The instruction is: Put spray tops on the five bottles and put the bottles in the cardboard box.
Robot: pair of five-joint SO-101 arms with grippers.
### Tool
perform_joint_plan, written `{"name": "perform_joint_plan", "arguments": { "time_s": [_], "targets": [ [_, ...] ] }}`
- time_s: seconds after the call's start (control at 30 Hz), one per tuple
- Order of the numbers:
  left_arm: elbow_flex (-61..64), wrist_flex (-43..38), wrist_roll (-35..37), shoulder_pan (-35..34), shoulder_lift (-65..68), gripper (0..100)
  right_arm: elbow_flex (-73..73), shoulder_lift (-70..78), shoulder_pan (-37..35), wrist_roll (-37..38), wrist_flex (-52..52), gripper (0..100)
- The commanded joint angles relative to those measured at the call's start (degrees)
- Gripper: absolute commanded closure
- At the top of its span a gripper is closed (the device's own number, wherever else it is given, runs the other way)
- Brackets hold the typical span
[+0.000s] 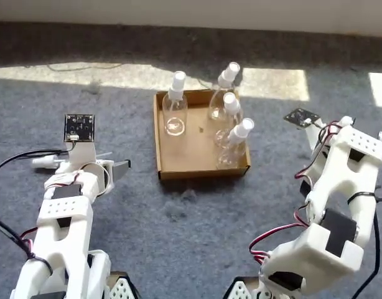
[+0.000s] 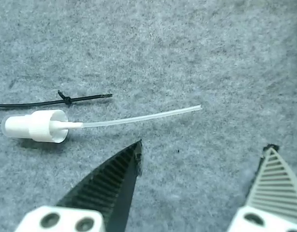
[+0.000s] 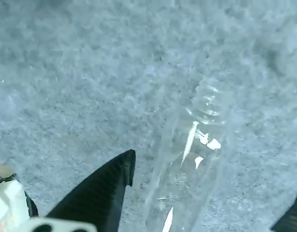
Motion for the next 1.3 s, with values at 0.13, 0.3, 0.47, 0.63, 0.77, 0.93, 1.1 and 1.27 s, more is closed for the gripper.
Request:
{"name": "perform_joint_plan", "arguments": {
  "time_s": [0.13, 0.3, 0.47, 0.63, 0.77, 0.93, 1.1, 1.27],
  "targets": [
    [-0.13, -0.70, 0.18, 1.10, -1.19, 66, 8.04, -0.31, -0.48, 0.62, -9.45, 55.5],
    [-0.13, -0.70, 0.18, 1.10, -1.19, 66, 10.42, -0.31, -0.48, -3.43, -14.37, 55.8],
    [-0.13, -0.62, 0.18, 1.10, -1.19, 66, 13.05, -0.31, -1.10, -6.07, -19.03, 62.5],
    [-0.13, -0.62, 0.18, 1.10, -1.19, 66, 13.76, -0.31, -3.03, -8.53, -19.03, 63.1],
    [-0.13, -0.62, 0.18, 1.10, -1.19, 66, 13.49, -0.31, -3.30, -11.34, -19.03, 69.9],
    [-0.13, -0.62, 0.18, 1.10, -1.19, 66, 13.76, -0.31, -2.95, -11.60, -19.03, 79.4],
    [-0.13, -0.62, 0.18, 1.10, -1.19, 66, 13.76, -0.31, -2.33, -11.60, -19.03, 80.0],
    [-0.13, -0.62, 0.18, 0.84, -1.45, 66, 13.49, -0.66, -2.15, -12.04, -18.68, 91.7]
  ]
}}
